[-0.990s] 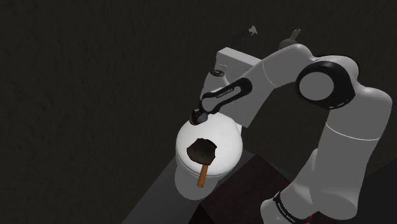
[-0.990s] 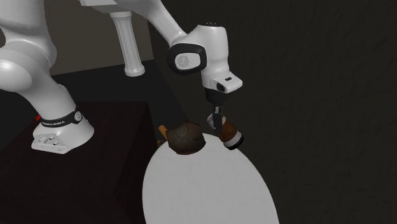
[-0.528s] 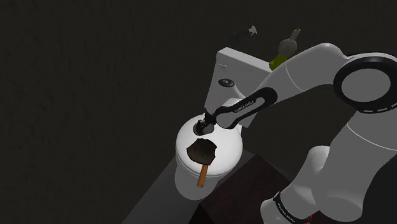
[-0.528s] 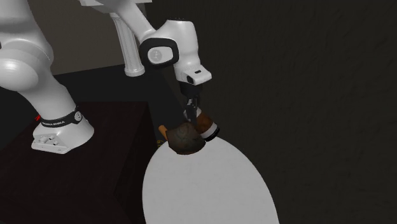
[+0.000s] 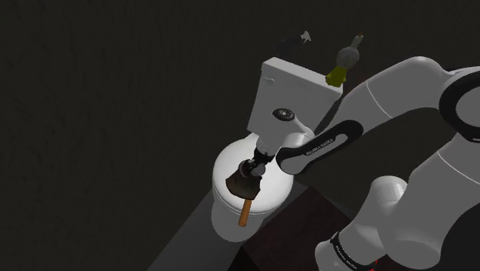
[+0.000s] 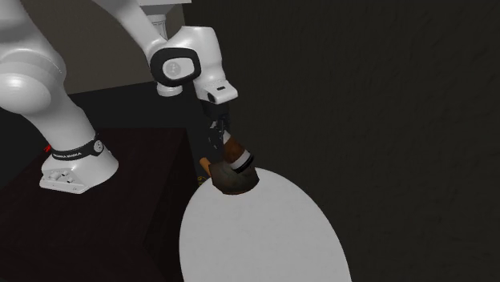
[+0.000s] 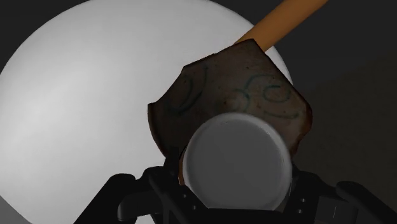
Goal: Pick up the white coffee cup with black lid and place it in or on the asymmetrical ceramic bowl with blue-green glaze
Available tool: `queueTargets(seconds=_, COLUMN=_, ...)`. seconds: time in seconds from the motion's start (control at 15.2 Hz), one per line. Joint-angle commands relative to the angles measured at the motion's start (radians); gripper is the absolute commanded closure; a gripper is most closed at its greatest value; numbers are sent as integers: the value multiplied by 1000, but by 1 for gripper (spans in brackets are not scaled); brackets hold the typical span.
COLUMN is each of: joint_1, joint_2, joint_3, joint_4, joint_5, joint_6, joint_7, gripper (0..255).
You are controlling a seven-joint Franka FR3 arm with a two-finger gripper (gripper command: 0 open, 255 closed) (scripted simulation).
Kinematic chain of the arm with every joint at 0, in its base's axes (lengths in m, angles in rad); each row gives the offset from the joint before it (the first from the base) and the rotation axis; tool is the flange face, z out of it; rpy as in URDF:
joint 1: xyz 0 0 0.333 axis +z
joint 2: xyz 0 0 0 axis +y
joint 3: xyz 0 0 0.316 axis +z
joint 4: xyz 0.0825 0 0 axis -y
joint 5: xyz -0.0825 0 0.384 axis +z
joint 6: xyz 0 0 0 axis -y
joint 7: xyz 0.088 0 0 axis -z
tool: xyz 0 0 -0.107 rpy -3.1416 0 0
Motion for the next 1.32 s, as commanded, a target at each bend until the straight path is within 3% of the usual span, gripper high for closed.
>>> queueTargets(seconds=0.0, joint_1=-1, joint_2=26, joint_3=0, joint_4=-7, joint_5=-7, joint_6=33, joint_7=11, gripper=255)
queueTargets(seconds=0.73, joint_1=-7, joint_2=232, joint_3=5, joint_4=10, joint_5=-1, joint_6=222, joint_7=39, gripper=255)
queueTargets(seconds=1.25, joint_1=-7, joint_2=232, joint_3=4, joint_4=10, joint_5=-1, joint_6=222, joint_7=38, gripper=255)
